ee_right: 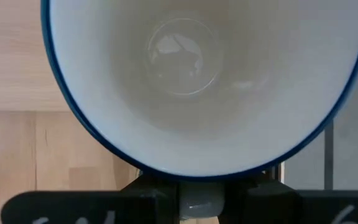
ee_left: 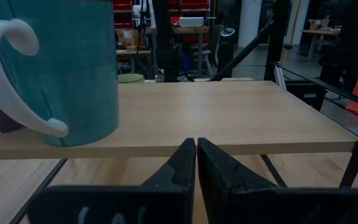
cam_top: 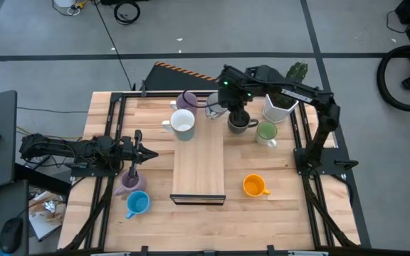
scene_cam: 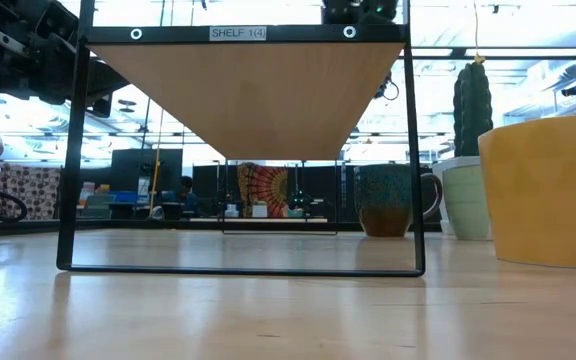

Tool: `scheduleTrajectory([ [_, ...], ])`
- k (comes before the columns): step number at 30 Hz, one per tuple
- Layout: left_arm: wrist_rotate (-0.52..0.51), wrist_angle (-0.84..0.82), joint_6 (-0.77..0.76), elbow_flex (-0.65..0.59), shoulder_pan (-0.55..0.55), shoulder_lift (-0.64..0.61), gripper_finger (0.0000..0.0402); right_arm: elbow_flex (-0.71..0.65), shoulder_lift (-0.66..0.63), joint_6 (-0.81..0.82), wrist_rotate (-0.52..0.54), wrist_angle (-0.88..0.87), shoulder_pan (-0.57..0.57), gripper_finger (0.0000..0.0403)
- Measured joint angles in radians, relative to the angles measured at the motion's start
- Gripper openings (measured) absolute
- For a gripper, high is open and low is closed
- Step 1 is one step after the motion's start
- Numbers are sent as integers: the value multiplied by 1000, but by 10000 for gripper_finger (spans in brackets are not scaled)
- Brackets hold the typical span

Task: Place coffee mugs
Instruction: Put the blue patterned mug on the shelf

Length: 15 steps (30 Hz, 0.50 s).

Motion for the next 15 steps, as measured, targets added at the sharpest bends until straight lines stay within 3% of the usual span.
scheduleTrajectory([
  [15, 0, 0, 0, 0, 0, 0, 23, 37, 75, 22, -78, -33, -58, 72],
])
